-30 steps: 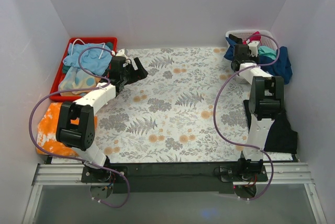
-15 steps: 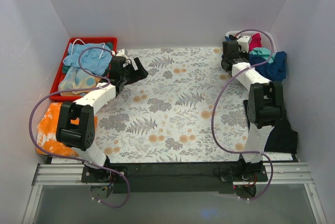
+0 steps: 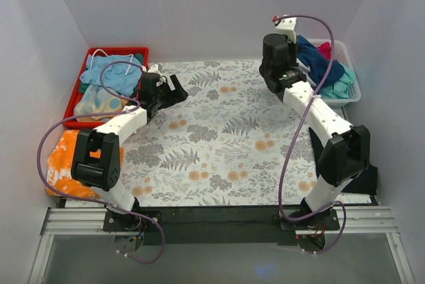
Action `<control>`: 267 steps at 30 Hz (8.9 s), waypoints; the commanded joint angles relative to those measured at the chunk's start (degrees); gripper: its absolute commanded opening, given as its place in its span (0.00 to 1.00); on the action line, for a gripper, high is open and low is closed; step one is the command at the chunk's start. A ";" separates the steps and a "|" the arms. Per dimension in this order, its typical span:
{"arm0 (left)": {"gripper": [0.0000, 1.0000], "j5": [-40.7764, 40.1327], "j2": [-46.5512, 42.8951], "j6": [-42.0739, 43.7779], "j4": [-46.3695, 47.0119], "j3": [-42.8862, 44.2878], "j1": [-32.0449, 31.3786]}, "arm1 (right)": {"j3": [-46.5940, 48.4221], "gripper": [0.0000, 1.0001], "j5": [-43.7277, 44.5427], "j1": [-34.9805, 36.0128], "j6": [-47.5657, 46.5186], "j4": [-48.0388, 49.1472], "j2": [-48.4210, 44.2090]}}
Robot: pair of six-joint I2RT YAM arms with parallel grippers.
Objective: Fold and stack the t-shirts
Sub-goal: Grab crumpled tshirt from bin with the right arm, then move the tshirt to the center of the board, then flatten out the tshirt
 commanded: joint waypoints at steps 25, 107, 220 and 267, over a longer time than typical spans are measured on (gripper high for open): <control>0.70 -6.37 -12.34 -5.14 2.75 -13.27 -9.17 | -28.89 0.01 -9.61 21.46 35.51 -12.24 2.30; 0.00 -54.71 -39.94 3.38 -17.72 1.66 -23.77 | -47.09 0.59 -77.07 13.54 31.14 30.08 -2.54; 0.00 -35.46 -27.30 8.74 9.61 13.33 -8.65 | -17.74 0.01 -26.57 4.14 -3.32 4.25 -44.55; 0.29 -17.71 10.68 -8.65 4.34 1.66 -0.66 | -56.57 0.01 -53.38 -7.02 21.38 8.91 -30.57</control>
